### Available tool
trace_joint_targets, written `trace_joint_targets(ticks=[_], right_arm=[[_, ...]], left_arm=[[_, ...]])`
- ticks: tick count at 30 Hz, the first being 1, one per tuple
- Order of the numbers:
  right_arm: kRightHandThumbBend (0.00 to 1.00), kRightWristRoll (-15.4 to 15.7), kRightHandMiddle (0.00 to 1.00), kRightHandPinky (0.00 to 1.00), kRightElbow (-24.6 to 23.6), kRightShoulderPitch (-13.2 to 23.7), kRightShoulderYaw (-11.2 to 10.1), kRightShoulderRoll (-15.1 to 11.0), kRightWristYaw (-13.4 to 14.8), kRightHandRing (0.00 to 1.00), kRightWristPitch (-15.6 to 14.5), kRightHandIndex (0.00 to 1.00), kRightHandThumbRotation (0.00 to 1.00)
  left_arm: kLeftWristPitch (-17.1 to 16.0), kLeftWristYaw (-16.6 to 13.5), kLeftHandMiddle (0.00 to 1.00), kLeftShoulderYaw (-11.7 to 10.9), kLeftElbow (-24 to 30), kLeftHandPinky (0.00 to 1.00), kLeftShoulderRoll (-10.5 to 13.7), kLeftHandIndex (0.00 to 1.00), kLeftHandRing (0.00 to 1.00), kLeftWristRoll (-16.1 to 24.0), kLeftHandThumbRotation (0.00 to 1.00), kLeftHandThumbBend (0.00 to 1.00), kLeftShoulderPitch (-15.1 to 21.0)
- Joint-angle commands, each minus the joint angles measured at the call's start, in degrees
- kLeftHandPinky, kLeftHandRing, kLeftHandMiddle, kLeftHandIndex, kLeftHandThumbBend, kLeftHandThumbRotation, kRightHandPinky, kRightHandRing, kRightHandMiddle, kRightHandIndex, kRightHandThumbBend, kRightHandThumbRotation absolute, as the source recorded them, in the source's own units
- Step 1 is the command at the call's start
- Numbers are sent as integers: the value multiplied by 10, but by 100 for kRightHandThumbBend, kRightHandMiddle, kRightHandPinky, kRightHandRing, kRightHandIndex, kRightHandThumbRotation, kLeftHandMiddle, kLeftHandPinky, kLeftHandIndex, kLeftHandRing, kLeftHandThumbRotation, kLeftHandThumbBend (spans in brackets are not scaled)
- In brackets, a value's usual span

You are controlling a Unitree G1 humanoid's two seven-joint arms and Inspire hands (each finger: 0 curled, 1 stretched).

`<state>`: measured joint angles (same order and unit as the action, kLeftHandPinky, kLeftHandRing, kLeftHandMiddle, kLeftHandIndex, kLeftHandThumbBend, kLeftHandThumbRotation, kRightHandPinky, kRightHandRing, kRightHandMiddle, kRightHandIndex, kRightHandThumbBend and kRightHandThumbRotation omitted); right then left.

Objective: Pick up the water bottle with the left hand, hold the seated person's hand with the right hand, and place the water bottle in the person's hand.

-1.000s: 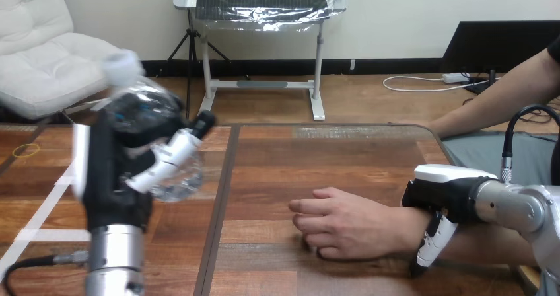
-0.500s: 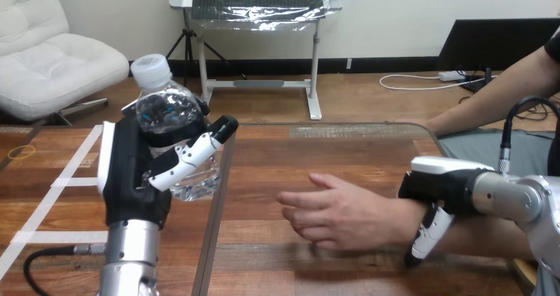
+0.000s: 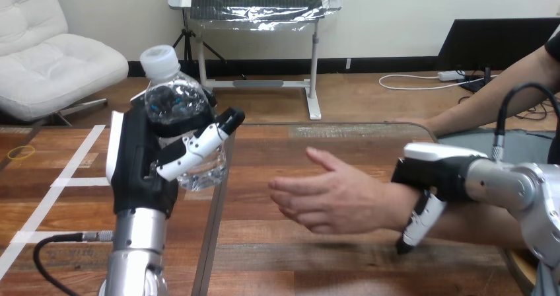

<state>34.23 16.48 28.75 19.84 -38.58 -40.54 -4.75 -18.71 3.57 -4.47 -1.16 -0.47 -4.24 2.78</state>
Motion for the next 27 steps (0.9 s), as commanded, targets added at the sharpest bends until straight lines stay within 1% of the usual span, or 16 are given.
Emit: trace_joint_targets(ticks=[1,12,14,20,24,27], right_arm=[[78,-1,30,16,-21,60,-1,20,7,22,4,30,11],[79,0,29,15,-21,81,1,38,10,21,0,30,11],[79,-2,30,16,-17,85,1,42,9,22,-2,30,10],[79,6,33,18,-19,100,6,51,4,25,-9,32,9],[78,14,33,19,-14,111,13,55,10,26,-1,32,9],[77,17,31,18,-9,119,16,59,12,24,5,31,10]], left_arm=[[-15,-1,33,2,-1,22,-2,38,28,-9,0,58,54],[-14,4,33,1,-14,22,-4,38,28,-18,0,58,72],[-15,7,33,0,-18,22,-4,38,28,-22,0,57,75],[-6,5,33,1,-22,22,-6,38,28,-23,0,57,82],[2,1,33,2,-29,22,-11,38,28,-27,0,57,90],[6,-2,33,3,-35,22,-15,38,28,-28,0,57,98]])
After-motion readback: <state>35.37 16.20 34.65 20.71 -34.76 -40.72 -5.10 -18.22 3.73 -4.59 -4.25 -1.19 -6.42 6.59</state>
